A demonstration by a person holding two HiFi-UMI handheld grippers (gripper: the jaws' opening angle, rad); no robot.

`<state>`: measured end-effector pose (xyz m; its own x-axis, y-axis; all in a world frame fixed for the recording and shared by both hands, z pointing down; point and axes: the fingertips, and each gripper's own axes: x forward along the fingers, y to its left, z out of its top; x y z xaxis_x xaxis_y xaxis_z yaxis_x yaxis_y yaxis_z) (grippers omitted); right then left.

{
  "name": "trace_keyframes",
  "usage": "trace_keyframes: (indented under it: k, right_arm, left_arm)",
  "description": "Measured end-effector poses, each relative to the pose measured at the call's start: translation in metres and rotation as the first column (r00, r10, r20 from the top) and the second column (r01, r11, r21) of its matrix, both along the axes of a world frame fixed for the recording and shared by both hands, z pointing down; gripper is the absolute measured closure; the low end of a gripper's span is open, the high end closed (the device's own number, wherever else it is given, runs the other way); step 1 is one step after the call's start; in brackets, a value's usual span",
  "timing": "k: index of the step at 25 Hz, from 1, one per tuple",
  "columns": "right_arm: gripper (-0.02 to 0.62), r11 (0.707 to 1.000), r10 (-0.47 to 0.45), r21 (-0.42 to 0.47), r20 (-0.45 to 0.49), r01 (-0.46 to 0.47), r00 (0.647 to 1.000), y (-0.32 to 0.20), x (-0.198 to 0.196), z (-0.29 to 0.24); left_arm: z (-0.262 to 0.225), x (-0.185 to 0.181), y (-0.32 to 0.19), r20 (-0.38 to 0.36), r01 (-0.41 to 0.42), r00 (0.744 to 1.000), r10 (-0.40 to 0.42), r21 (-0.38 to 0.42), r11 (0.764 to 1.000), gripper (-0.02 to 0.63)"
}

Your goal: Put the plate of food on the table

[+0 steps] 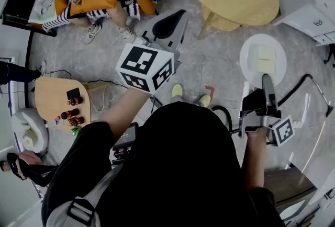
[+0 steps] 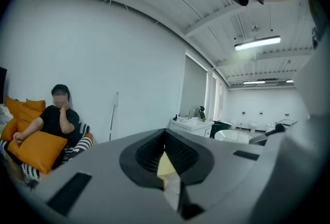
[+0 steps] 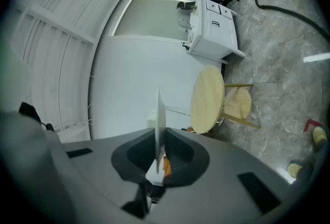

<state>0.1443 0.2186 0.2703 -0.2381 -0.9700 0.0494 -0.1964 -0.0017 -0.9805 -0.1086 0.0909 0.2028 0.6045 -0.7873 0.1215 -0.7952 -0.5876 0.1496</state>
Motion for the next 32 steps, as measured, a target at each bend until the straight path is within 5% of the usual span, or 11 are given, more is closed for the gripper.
trace_keyframes:
  k: [32]
  right_arm:
    - [0.569, 0.999, 0.026, 0.033, -0.041, -0.024, 0.999, -0.007, -0.026, -0.013]
  left_arm:
    - [0.011, -0.007, -0.001, -0.010, -0.072, 0.997, 0.072, -0.006, 0.997, 0.600]
